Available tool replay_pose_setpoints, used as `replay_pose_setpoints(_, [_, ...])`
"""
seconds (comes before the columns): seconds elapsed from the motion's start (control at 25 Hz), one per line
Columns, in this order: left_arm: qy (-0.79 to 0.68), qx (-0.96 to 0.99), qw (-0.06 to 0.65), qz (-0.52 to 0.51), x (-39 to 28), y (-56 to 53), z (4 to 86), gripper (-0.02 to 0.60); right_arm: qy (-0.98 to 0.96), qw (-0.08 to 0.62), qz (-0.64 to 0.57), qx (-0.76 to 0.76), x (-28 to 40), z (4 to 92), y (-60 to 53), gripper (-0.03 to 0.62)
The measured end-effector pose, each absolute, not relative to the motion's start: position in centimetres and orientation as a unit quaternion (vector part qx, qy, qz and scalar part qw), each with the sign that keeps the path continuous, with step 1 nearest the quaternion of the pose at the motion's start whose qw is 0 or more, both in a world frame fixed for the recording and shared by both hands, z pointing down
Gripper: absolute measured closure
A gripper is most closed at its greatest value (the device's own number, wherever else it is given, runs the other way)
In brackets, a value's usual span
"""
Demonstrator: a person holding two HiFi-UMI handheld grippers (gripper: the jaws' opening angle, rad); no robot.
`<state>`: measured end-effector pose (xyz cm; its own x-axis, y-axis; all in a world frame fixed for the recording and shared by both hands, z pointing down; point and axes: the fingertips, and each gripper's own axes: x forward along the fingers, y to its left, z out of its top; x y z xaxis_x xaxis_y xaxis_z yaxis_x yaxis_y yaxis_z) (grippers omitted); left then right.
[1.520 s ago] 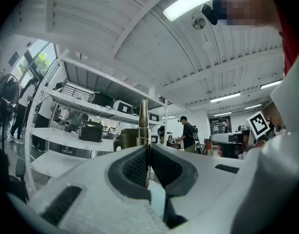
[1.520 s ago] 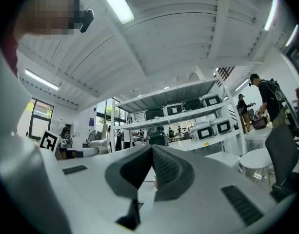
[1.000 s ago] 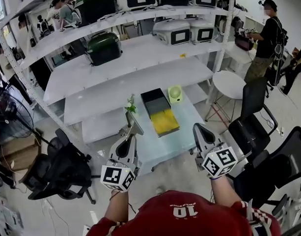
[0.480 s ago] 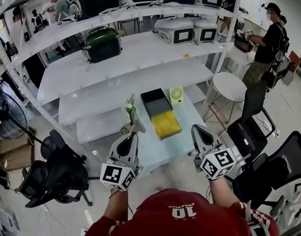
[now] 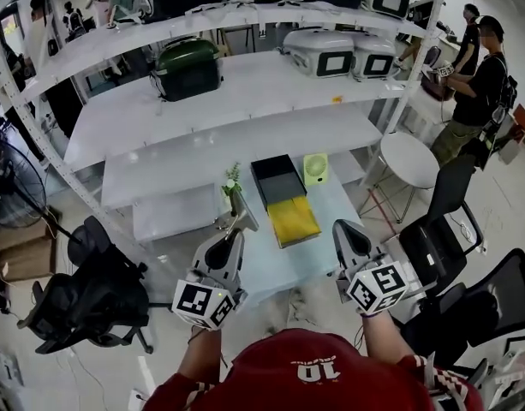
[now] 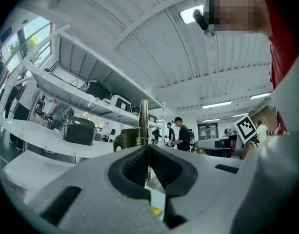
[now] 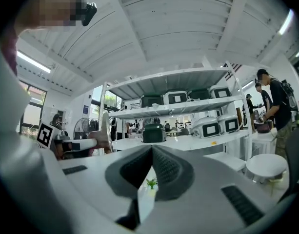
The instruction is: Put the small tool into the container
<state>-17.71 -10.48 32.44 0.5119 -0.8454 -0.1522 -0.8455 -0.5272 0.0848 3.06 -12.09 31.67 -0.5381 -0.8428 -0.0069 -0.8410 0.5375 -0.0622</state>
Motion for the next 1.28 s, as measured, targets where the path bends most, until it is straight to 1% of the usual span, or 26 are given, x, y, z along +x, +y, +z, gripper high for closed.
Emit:
replay_pose_setpoints(0.12, [0.494,-0.866,0.001,0.084,-17.4,-12.0,32.5,0.574,0.88,0.026,-0.024,-0.474,3.4,31.5,-14.0,0.588])
replay_pose_setpoints(0.32, [0.494,-0.865,-0.017,0.092,-16.3,-15.2,31.9,0.574,0.884,0.05,-0.025,-0.464,4.4,30.1,-18.2,0.588])
replay_pose_setpoints(0.44, [0.49,-0.868,-0.011,0.084,-15.1,-16.7,31.7,0.574,0.883,0.056,-0.024,-0.465,5.6,29.8,-20.3,0.588])
replay_pose_setpoints(0.68, [0.486,-0.871,-0.015,0.071,-13.6,-19.4,32.6,0.574,0.886,0.084,-0.061,-0.451,6.4,30.2,-23.1,0.589])
replay_pose_setpoints(0.88, [0.484,-0.873,-0.022,0.06,-13.2,-20.9,34.0,0.574,0.892,0.07,-0.05,-0.444,5.7,31.3,-24.7,0.589])
replay_pose_setpoints(1.28, [0.473,-0.877,-0.07,0.045,-11.3,-22.5,38.3,0.574,0.892,0.026,-0.107,-0.438,6.6,38.3,-25.1,0.589])
